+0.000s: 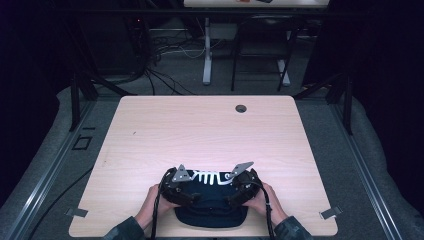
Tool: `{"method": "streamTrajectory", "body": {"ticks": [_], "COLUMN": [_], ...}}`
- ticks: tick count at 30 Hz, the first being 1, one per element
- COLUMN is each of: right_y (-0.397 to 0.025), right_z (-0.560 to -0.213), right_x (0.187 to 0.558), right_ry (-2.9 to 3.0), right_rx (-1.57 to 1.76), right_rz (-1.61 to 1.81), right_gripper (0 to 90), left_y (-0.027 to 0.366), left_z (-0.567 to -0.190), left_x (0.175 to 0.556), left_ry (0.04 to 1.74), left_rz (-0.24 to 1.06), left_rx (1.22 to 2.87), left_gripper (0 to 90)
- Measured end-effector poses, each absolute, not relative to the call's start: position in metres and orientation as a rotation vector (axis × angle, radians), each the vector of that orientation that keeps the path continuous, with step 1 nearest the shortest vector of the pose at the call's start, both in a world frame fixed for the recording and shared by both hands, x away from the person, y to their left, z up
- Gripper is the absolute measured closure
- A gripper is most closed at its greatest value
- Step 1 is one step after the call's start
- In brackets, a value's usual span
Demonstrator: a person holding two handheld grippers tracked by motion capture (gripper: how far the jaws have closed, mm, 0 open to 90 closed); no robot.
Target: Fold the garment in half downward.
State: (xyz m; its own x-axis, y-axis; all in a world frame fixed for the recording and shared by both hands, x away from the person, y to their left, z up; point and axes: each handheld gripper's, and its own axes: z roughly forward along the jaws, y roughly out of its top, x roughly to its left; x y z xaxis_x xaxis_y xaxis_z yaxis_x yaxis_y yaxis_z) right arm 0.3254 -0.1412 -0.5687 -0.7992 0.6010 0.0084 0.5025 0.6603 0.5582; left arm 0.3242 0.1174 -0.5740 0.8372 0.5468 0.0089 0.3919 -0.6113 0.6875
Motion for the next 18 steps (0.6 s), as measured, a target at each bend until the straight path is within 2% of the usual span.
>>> {"method": "streamTrajectory", "body": {"ticks": [13, 18], "right_y": [-0.153, -0.155], "right_z": [-0.574, -0.573], "right_x": [0.376, 0.383], "right_ry": [2.628, 2.588], "right_rx": [1.068, 1.070], "right_rz": [0.838, 0.823], "right_gripper": [0.6, 0.6], "left_y": [0.110, 0.105], "left_z": [-0.577, -0.575], "left_x": [0.366, 0.380], "left_ry": [0.752, 0.758], "left_rz": [0.318, 0.313], "left_rx": [2.263, 2.285], "left_gripper": [17.6, 15.6]}}
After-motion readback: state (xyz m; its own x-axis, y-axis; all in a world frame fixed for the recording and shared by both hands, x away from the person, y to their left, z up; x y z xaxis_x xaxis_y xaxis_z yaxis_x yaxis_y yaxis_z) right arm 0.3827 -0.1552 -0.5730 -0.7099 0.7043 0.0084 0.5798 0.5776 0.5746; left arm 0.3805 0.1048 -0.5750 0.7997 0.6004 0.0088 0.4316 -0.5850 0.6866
